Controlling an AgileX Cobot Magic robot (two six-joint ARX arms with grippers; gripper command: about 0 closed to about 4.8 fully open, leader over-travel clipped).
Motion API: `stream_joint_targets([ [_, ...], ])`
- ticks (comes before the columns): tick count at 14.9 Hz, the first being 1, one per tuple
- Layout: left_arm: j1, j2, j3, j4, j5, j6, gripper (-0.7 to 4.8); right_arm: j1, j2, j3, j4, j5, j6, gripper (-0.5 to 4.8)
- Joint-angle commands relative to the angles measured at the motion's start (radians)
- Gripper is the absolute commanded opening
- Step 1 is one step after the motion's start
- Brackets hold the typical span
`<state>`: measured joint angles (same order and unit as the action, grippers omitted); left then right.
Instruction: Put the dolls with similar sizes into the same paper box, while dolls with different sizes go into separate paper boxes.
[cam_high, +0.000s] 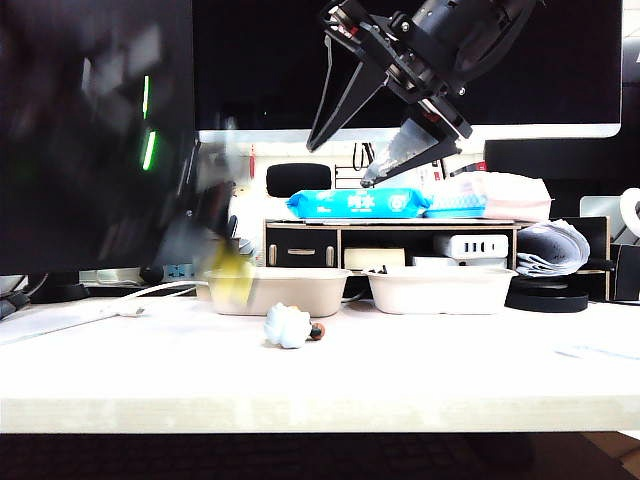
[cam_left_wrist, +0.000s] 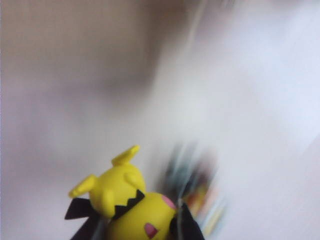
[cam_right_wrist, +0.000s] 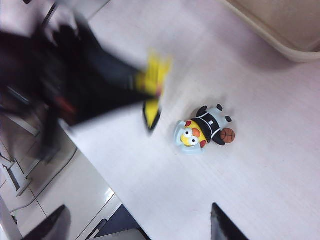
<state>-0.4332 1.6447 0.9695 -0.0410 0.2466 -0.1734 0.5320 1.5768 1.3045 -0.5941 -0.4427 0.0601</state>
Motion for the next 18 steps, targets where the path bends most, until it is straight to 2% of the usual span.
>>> stream_joint_targets([
  [1, -0.002, -0.056, 0.136, -0.013, 0.005, 0.008, -0.05, 0.000, -0.014, 0.005, 0.024, -0.004, 0.000, 3.58],
  [3, -0.001, -0.055, 0.228, -0.031, 0.003, 0.018, -0.05, 0.000, -0.024, 0.005, 0.028, 0.000, 0.000, 3.58],
  [4, 0.006, -0.046, 0.299, -0.026, -0.003, 0.072, -0.05, -0.011, -0.035, 0.005, 0.050, 0.023, -0.001, 3.58],
  [7, 0.051, 0.054, 0.391, -0.023, 0.002, 0.069, -0.05, -0.032, -0.043, 0.038, 0.075, 0.021, 0.000, 3.58],
  [13, 0.071, 0.300, 0.484, -0.002, 0.031, 0.053, -0.05, -0.032, -0.048, 0.060, 0.074, 0.016, 0.000, 3.58],
  [18, 0.071, 0.338, 0.507, 0.056, 0.020, 0.053, -0.05, -0.032, -0.048, 0.060, 0.051, 0.014, -0.001, 3.58],
])
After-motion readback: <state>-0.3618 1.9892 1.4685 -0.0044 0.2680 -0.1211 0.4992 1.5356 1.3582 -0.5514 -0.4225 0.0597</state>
